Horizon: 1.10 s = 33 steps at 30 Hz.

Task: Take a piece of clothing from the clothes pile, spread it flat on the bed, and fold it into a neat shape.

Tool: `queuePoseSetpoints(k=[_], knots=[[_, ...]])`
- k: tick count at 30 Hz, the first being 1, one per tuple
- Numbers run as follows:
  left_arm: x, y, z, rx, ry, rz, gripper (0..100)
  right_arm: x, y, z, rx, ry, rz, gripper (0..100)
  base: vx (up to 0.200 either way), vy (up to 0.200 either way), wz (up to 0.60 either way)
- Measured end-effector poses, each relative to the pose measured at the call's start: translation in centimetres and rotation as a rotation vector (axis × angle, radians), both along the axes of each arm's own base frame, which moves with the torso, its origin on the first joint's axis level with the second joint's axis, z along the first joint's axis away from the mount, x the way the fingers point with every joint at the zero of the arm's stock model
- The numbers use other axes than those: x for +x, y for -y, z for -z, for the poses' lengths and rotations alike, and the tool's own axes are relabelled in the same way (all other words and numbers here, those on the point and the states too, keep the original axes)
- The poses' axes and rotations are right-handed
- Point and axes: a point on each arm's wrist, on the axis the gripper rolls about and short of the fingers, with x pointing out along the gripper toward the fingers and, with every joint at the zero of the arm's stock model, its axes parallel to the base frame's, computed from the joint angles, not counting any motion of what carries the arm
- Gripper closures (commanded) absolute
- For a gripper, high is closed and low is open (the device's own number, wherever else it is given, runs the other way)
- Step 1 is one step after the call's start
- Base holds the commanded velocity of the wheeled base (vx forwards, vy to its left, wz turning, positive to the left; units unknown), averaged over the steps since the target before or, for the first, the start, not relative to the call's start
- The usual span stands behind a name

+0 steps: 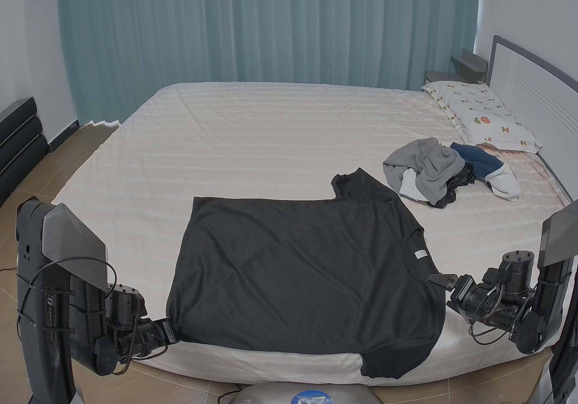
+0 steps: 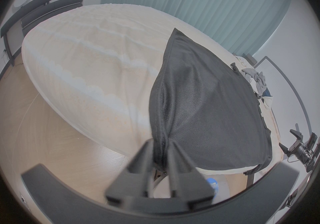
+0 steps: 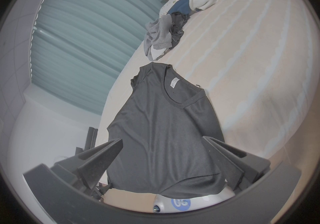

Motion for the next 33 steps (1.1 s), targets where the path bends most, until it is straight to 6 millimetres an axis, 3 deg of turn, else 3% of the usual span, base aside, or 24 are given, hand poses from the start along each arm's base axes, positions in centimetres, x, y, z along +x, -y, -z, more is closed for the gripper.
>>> queuePoseSetpoints(k=[9,16,26,27,33], knots=[[0.0,-0.3,-0.4,-0.031,0.016,-0.036,100,-0.9,0.3,0.4,-0.153,0.006,-0.083,0,0.000,0.000,0.00],[0.5,-0.2,-0.7,-0.126,0.048,-0.112,100,-1.0,0.4,2.0,-0.219,-0.053,-0.112,0,0.000,0.000,0.00],[0.8,-0.1,-0.8,-0.169,0.051,-0.135,100,2.7,0.6,4.9,-0.285,-0.111,-0.049,0,0.000,0.000,0.00],[0.8,-0.2,-0.8,-0.170,0.050,-0.135,100,3.1,0.6,5.1,-0.288,-0.115,-0.044,100,0.000,0.000,0.00],[0.8,-0.2,-0.8,-0.194,0.045,-0.146,100,5.8,0.6,5.3,-0.301,-0.098,-0.015,100,0.000,0.000,0.00]])
